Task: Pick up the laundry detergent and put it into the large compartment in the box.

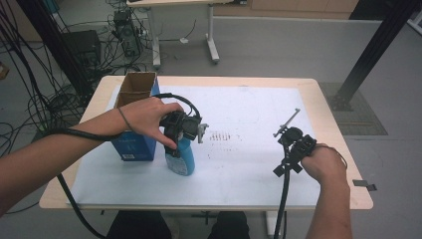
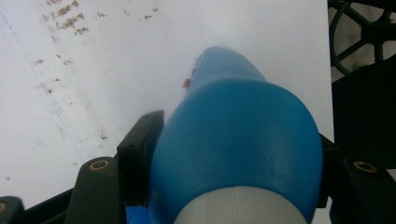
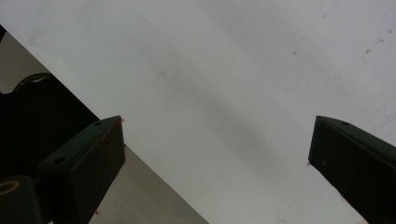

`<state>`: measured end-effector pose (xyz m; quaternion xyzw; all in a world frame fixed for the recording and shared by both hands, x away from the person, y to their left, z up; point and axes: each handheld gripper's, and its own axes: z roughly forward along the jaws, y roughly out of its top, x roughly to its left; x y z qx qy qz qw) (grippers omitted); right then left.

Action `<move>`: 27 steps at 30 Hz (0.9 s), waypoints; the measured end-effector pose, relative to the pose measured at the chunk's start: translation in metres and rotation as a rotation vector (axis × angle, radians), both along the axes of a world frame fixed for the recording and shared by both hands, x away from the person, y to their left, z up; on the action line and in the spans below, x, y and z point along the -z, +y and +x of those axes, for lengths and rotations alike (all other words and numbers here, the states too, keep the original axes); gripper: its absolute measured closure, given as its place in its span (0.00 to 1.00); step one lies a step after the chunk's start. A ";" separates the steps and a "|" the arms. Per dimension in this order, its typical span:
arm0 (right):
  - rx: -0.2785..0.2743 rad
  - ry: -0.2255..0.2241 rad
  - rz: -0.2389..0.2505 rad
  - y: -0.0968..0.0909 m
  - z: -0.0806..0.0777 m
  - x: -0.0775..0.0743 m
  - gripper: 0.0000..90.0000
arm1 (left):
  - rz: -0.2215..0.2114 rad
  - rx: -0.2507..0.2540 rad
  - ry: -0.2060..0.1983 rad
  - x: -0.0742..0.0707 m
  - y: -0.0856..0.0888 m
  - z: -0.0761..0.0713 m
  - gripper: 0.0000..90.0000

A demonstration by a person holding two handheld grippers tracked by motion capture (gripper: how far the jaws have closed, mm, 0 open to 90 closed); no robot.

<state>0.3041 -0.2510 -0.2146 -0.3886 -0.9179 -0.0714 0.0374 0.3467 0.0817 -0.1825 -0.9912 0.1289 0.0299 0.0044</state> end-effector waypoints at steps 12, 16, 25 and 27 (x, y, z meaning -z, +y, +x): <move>-0.014 -0.004 0.002 0.003 0.003 0.000 0.04 | -0.009 0.002 0.002 0.000 0.002 0.000 0.41; -0.009 -0.002 0.002 0.003 0.004 0.001 0.04 | -0.011 0.002 0.001 0.000 0.003 0.000 0.41; -0.013 -0.004 0.000 0.005 0.005 0.000 0.04 | -0.010 0.003 0.003 0.000 0.003 0.001 0.41; -0.012 -0.008 0.000 0.005 0.005 -0.001 0.04 | -0.009 0.001 0.002 0.000 0.002 0.001 0.41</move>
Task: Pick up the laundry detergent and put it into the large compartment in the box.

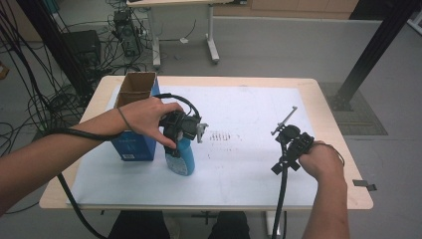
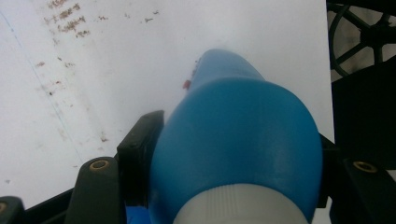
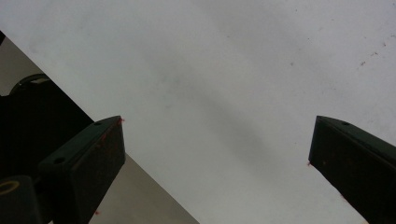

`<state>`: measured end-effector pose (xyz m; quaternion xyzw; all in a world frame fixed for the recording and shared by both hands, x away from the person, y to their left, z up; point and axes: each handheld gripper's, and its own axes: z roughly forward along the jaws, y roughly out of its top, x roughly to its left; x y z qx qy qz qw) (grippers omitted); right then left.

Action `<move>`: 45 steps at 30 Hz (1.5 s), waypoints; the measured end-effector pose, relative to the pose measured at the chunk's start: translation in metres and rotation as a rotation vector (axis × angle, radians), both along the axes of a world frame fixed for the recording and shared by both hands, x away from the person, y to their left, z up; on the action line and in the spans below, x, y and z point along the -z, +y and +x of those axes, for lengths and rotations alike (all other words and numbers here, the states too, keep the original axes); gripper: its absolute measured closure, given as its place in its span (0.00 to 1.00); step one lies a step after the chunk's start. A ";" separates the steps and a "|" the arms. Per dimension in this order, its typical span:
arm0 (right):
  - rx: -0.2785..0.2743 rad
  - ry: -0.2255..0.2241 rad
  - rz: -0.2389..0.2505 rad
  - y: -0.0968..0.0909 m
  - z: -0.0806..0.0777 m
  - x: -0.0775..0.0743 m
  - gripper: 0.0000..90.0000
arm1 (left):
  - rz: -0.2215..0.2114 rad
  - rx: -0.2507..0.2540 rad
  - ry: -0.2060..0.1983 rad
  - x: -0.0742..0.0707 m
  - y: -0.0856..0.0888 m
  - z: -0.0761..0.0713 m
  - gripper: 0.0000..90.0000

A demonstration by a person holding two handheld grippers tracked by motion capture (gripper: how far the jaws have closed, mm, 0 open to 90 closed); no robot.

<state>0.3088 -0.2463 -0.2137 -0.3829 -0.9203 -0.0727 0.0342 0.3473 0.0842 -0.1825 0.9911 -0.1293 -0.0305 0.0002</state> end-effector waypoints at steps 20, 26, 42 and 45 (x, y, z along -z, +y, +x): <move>-0.003 0.001 0.005 0.000 0.001 0.001 0.04 | 0.002 -0.001 -0.005 0.000 0.000 -0.002 0.41; -0.002 -0.002 0.003 -0.002 0.000 -0.001 0.04 | 0.004 -0.001 -0.006 0.000 -0.001 -0.002 0.41; 0.000 0.001 0.002 -0.002 0.001 -0.001 0.04 | 0.000 0.002 -0.003 0.000 0.000 -0.001 0.41; 0.000 0.004 0.000 -0.001 0.001 0.000 0.04 | 0.001 0.002 -0.003 0.000 0.000 -0.001 0.41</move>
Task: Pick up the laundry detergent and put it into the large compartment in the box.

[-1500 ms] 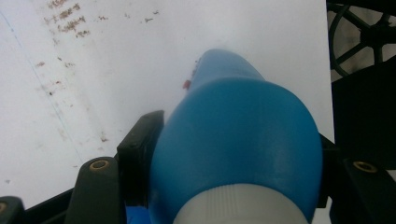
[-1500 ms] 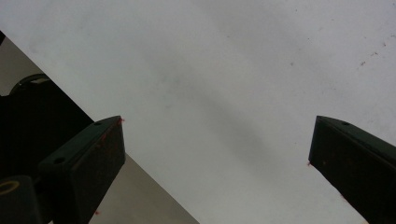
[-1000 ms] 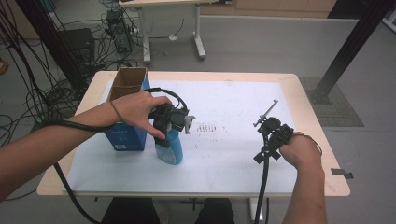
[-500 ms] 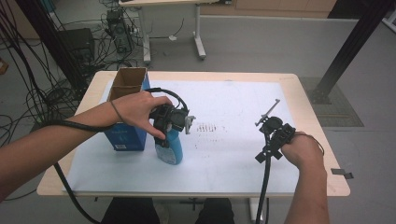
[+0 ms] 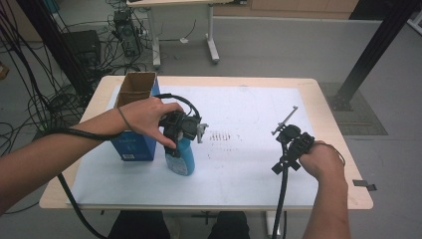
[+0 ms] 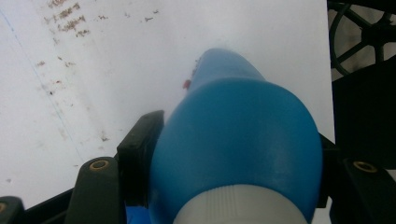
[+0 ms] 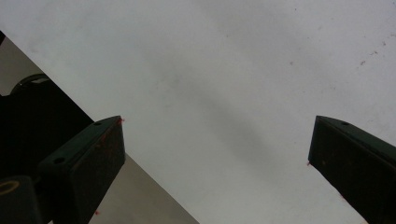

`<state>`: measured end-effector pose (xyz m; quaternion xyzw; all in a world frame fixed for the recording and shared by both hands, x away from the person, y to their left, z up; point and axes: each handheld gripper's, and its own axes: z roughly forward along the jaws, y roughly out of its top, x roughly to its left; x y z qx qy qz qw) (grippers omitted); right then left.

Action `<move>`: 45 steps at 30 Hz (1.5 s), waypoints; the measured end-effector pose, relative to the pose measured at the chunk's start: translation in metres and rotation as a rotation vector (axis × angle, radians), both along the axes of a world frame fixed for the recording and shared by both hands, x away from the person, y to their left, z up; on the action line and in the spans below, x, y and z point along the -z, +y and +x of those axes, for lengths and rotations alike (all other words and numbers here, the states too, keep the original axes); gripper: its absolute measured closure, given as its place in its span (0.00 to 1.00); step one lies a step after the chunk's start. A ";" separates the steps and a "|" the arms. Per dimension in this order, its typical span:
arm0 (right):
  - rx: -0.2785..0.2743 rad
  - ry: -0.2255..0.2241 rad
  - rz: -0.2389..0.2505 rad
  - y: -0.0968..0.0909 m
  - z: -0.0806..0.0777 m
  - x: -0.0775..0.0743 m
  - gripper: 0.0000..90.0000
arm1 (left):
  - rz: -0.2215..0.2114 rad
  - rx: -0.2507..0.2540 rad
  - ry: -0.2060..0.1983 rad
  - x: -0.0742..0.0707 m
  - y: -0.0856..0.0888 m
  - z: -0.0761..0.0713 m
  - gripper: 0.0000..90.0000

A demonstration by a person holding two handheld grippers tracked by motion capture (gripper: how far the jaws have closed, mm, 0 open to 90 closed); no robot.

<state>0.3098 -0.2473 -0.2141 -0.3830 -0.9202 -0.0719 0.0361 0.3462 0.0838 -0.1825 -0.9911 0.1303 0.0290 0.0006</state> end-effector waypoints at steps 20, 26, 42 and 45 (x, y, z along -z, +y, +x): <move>0.003 -0.001 0.003 -0.001 -0.001 -0.001 0.04 | 0.000 0.001 0.000 0.000 0.000 0.000 0.41; 0.005 -0.001 0.001 -0.001 -0.001 0.000 0.04 | -0.002 0.001 0.000 0.000 0.001 0.000 0.41; 0.003 -0.004 0.006 -0.001 -0.001 0.001 0.04 | -0.003 0.002 -0.002 0.000 0.001 -0.001 0.41; 0.002 -0.004 0.005 -0.001 0.000 0.001 0.04 | -0.002 0.002 -0.001 0.000 0.001 0.000 0.41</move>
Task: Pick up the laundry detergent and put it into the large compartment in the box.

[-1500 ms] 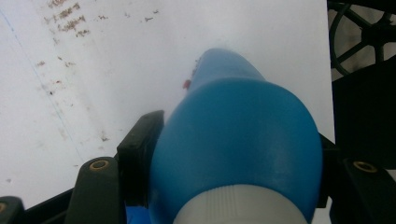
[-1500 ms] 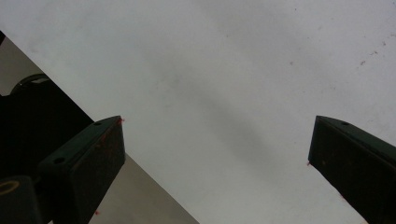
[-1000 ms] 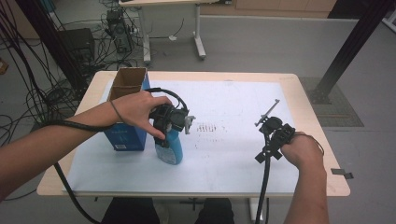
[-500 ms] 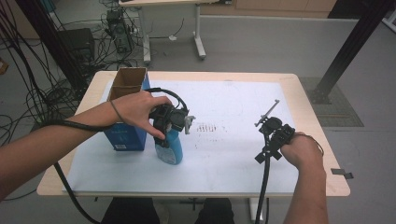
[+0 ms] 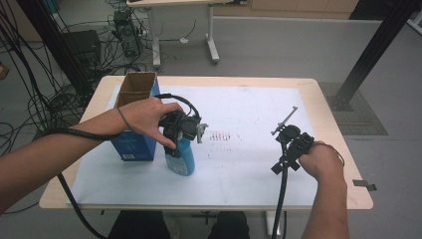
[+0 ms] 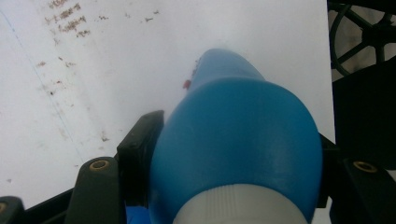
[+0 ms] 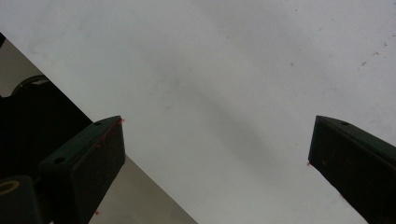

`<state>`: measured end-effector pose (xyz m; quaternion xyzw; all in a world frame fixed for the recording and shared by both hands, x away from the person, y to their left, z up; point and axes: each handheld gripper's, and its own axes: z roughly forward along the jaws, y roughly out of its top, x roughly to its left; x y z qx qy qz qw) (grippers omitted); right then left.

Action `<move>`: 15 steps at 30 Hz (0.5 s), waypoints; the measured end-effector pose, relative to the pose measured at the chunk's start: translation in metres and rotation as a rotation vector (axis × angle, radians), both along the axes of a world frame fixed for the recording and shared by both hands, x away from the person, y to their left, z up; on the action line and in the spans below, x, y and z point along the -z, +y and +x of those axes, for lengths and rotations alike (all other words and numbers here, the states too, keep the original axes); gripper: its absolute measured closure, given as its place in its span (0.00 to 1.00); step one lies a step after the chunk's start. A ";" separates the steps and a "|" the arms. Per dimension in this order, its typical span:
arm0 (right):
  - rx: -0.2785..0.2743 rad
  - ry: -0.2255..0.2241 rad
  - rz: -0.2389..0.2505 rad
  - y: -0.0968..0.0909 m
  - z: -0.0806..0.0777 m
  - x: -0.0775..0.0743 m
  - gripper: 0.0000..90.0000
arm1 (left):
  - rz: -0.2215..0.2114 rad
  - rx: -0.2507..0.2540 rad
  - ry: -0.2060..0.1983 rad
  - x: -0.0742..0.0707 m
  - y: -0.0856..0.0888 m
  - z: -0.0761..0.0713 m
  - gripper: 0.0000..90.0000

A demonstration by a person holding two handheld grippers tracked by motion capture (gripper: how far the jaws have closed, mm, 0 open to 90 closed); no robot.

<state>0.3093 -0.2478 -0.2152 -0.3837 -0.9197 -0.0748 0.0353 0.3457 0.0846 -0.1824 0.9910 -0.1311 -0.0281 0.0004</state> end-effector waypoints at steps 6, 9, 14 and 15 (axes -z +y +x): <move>0.000 -0.002 0.000 0.000 0.000 0.000 0.04 | -0.002 -0.002 -0.001 0.000 0.001 0.000 0.41; 0.001 -0.001 0.001 0.000 -0.001 0.000 0.04 | -0.007 -0.003 -0.001 0.000 0.002 0.000 0.41; 0.003 -0.001 0.002 0.000 -0.001 0.001 0.04 | -0.005 -0.002 -0.001 0.000 0.001 0.000 0.41; 0.002 -0.001 0.001 0.000 -0.001 0.001 0.04 | -0.007 -0.001 -0.002 0.000 0.002 -0.001 0.41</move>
